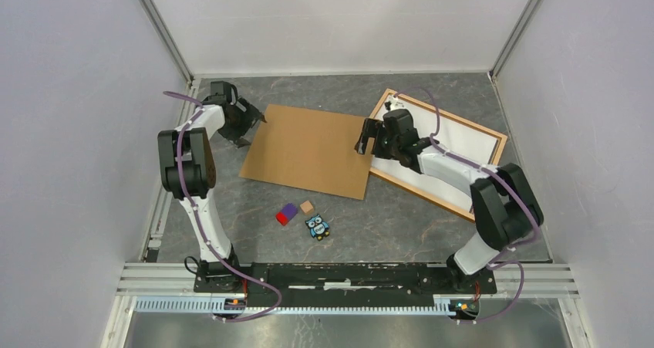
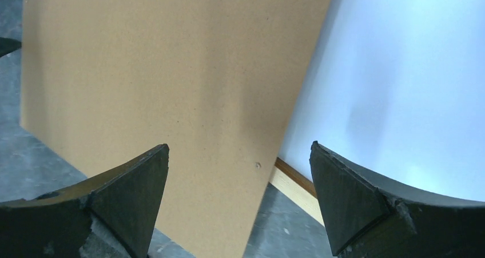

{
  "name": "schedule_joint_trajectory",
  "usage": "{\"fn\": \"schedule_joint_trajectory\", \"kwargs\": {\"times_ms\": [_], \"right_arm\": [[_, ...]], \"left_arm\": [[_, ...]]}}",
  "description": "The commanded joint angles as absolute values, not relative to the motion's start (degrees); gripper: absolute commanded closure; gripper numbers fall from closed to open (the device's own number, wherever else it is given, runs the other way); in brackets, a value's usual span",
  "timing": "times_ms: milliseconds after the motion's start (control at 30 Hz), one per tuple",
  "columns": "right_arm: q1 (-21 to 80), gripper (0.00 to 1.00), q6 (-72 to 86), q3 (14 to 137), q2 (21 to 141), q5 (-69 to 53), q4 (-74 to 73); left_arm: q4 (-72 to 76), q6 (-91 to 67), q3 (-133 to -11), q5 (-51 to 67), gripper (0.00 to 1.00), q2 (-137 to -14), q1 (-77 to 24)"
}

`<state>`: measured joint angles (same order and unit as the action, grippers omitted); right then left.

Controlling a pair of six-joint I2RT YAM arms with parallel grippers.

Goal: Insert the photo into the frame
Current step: Move the photo frame item to the center of the board, then pick up the photo frame item at the center of the board.

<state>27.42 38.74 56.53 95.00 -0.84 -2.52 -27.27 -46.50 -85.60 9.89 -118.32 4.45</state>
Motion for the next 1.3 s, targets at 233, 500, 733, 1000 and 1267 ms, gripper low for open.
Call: {"fn": "schedule_joint_trajectory", "kwargs": {"times_ms": [233, 500, 733, 1000, 1267], "right_arm": [[34.9, 0.02, 9.8, 52.8, 79.4, 18.0, -12.7], [51.5, 0.02, -16.2, 31.5, 63.2, 22.7, 5.4], [63.3, 0.02, -36.8, 20.3, 59.7, 29.6, 16.7], [68.0, 0.04, -43.0, 18.0, 72.8, 30.8, 31.7], [69.8, 0.12, -48.3, 20.8, 86.3, 37.4, 40.0]], "left_arm": [[-30.9, -42.4, -80.0, 19.6, 0.0, -100.4, 2.7], [-25.0, -39.9, -75.5, 22.7, 0.0, -88.8, -6.8], [-23.7, -36.9, -75.1, 23.5, 0.0, -86.9, -13.3], [-23.4, -35.8, -74.4, 22.1, 0.0, -87.0, -14.7], [-23.7, -34.8, -75.0, 22.3, 0.0, -88.4, -14.6]]}}
